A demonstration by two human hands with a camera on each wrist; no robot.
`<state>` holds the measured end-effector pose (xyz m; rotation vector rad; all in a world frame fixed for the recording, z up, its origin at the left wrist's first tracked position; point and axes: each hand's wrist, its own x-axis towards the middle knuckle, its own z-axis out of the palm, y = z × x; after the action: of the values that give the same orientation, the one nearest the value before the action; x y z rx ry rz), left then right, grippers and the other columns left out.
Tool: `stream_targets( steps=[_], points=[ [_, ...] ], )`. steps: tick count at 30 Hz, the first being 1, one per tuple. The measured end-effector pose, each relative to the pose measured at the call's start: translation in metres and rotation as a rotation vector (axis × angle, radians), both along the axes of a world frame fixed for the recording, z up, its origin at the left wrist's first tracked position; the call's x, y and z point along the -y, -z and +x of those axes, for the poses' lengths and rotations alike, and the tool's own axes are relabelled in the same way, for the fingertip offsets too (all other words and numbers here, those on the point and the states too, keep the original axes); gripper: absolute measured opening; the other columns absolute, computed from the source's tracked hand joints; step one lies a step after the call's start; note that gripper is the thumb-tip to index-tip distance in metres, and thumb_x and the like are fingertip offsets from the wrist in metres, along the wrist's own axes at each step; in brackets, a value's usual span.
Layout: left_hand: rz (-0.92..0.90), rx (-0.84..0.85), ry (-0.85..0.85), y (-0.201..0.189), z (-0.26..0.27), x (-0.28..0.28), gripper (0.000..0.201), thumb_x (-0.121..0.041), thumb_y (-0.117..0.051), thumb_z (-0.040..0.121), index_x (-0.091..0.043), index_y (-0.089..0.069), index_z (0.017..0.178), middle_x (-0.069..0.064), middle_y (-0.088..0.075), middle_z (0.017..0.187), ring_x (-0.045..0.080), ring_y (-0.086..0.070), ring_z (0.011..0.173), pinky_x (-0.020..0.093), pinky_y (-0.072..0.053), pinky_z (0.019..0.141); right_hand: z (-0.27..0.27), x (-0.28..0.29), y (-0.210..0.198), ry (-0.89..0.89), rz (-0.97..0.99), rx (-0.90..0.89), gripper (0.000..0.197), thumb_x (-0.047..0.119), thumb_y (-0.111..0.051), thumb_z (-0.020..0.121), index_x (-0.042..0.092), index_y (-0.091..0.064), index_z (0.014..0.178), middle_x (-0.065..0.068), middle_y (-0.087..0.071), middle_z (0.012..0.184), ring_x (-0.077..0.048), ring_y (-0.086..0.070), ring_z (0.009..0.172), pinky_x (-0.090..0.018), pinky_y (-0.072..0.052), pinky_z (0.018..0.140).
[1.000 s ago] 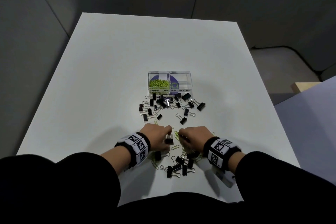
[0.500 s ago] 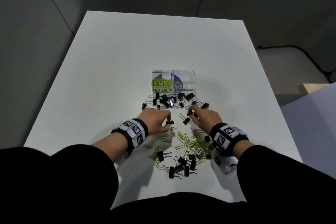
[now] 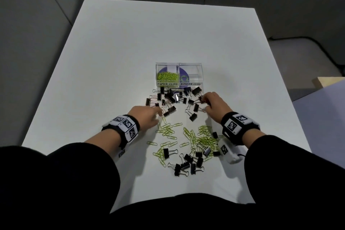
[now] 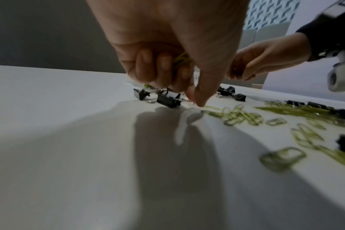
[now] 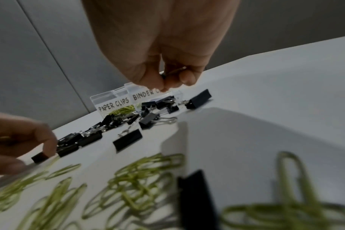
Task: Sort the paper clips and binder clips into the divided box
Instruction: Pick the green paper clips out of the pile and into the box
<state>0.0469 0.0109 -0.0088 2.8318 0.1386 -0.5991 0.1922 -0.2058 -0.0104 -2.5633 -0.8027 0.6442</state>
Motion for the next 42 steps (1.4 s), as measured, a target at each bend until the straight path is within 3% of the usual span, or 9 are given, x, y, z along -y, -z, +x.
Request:
stream_targets(
  steps=[7, 11, 13, 16, 21, 30, 33, 37, 42],
  points=[
    [-0.005, -0.011, 0.003, 0.007, -0.012, 0.013, 0.032, -0.033, -0.043, 0.097, -0.027, -0.043, 0.128, -0.011, -0.049, 0.071, 0.012, -0.049, 0.069, 0.023, -0.036, 0.055, 0.000, -0.003, -0.008, -0.018, 0.076, 0.037, 0.045, 0.006, -0.049, 0.092, 0.012, -0.040, 0.136, -0.011, -0.047, 0.139, -0.027, -0.044, 0.127, -0.037, -0.035, 0.106],
    [-0.044, 0.010, -0.052, 0.009, -0.015, 0.025, 0.032, -0.034, -0.041, 0.098, -0.025, -0.042, 0.128, -0.009, -0.056, 0.079, 0.014, -0.054, 0.070, 0.026, -0.045, 0.064, -0.005, -0.001, -0.011, -0.148, -0.051, 0.276, 0.036, 0.009, -0.049, 0.091, 0.013, -0.050, 0.127, -0.011, -0.053, 0.130, -0.030, -0.048, 0.116, -0.039, -0.041, 0.094],
    [-0.075, 0.050, -0.119, 0.010, -0.018, 0.026, 0.030, -0.031, -0.035, 0.099, -0.023, -0.042, 0.128, -0.002, -0.064, 0.098, 0.018, -0.061, 0.077, 0.030, -0.049, 0.068, -0.010, 0.011, -0.010, -0.132, -0.167, 0.247, 0.027, 0.010, -0.043, 0.092, 0.012, -0.055, 0.117, -0.011, -0.057, 0.121, -0.029, -0.054, 0.105, -0.038, -0.046, 0.085],
    [-0.093, 0.050, -0.141, 0.008, -0.019, 0.026, 0.032, -0.016, -0.036, 0.098, -0.016, -0.045, 0.129, 0.004, -0.048, 0.129, 0.024, -0.061, 0.094, 0.033, -0.051, 0.075, -0.017, 0.041, -0.009, -0.071, -0.308, 0.113, 0.023, 0.021, -0.044, 0.093, 0.011, -0.056, 0.110, -0.010, -0.059, 0.116, -0.026, -0.058, 0.098, -0.035, -0.047, 0.080],
    [-0.179, 0.000, -0.176, 0.010, -0.019, 0.034, 0.031, -0.007, -0.038, 0.095, -0.013, -0.047, 0.125, 0.007, -0.045, 0.130, 0.026, -0.058, 0.099, 0.033, -0.048, 0.083, -0.038, 0.080, -0.007, -0.182, -0.319, -0.067, 0.033, 0.025, -0.058, 0.089, 0.014, -0.052, 0.120, -0.009, -0.054, 0.119, -0.022, -0.057, 0.095, -0.030, -0.046, 0.084],
    [-0.316, -0.089, -0.170, 0.011, -0.018, 0.064, 0.035, -0.004, -0.037, 0.097, -0.014, -0.045, 0.130, 0.010, -0.058, 0.124, 0.022, -0.060, 0.102, 0.024, -0.044, 0.082, -0.066, 0.057, 0.006, -0.153, -0.167, 0.008, 0.029, 0.019, -0.049, 0.094, 0.011, -0.052, 0.123, -0.010, -0.050, 0.124, -0.025, -0.057, 0.105, -0.033, -0.048, 0.092],
    [-0.295, -0.067, -0.142, 0.003, -0.023, 0.062, 0.034, -0.013, -0.037, 0.098, -0.015, -0.043, 0.131, 0.009, -0.061, 0.120, 0.022, -0.060, 0.100, 0.024, -0.042, 0.079, -0.066, 0.052, 0.001, -0.159, -0.136, 0.071, 0.030, 0.025, -0.045, 0.096, 0.013, -0.050, 0.123, -0.006, -0.051, 0.124, -0.023, -0.057, 0.103, -0.034, -0.049, 0.087],
    [-0.145, -0.102, 0.012, -0.009, -0.042, 0.056, 0.037, -0.049, -0.044, 0.092, -0.021, -0.052, 0.115, 0.000, -0.063, 0.110, 0.013, -0.054, 0.086, 0.024, -0.040, 0.072, -0.063, 0.063, -0.004, -0.199, -0.221, 0.043, 0.028, 0.030, -0.052, 0.091, 0.015, -0.053, 0.114, -0.005, -0.057, 0.114, -0.020, -0.058, 0.094, -0.031, -0.048, 0.079],
    [-0.051, -0.124, 0.141, 0.000, -0.057, 0.064, 0.042, -0.049, -0.060, 0.082, -0.022, -0.052, 0.113, -0.003, -0.061, 0.114, 0.019, -0.057, 0.104, 0.030, -0.044, 0.080, -0.074, 0.069, 0.001, -0.205, -0.272, -0.001, 0.034, 0.031, -0.058, 0.088, 0.018, -0.048, 0.118, -0.004, -0.058, 0.113, -0.022, -0.058, 0.097, -0.034, -0.051, 0.082]
  ],
)
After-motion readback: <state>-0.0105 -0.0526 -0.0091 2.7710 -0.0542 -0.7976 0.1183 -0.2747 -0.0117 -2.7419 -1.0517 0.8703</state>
